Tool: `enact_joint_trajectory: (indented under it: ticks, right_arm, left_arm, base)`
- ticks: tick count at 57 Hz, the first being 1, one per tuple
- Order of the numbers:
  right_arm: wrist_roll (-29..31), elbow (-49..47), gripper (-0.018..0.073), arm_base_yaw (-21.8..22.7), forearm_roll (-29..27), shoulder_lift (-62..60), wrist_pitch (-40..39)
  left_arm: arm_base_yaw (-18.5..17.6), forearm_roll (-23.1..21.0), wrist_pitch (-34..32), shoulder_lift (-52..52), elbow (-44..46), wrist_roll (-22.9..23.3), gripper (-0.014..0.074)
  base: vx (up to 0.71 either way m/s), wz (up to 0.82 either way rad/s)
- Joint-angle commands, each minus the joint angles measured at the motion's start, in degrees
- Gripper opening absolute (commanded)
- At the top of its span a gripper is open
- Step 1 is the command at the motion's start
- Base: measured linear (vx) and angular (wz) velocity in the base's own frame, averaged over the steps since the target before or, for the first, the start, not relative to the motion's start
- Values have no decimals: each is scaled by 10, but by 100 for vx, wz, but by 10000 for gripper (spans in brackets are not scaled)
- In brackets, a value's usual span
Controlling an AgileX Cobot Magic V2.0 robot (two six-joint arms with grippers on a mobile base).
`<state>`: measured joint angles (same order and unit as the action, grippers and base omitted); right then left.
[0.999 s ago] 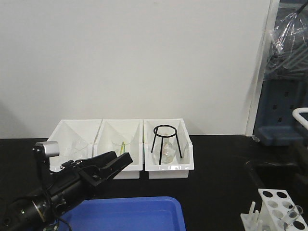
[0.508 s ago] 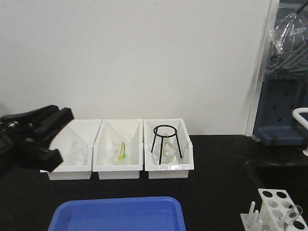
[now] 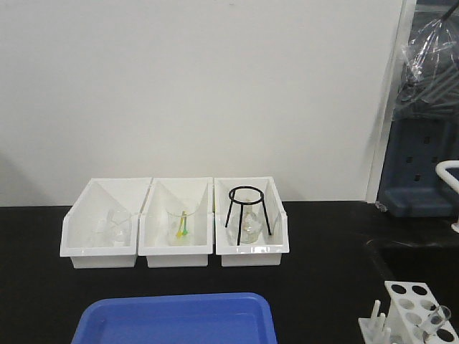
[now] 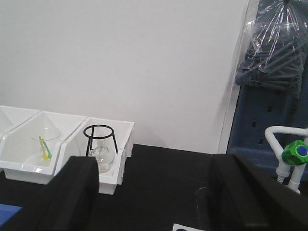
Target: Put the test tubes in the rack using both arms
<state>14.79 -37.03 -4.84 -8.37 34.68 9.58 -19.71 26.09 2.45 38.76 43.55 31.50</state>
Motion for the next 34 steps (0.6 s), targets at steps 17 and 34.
enact_joint_trajectory:
  ticks: [17, 34]
  right_arm:
    - [7, -20, 540, 3, 3, 1, -44]
    - [7, -20, 540, 3, 3, 1, -44]
  left_arm:
    - [0, -6, -29, -8, 13, 0, -6]
    - [0, -24, 9, -35, -6, -118, -3]
  base:
    - [0, 0]
    - [0, 0]
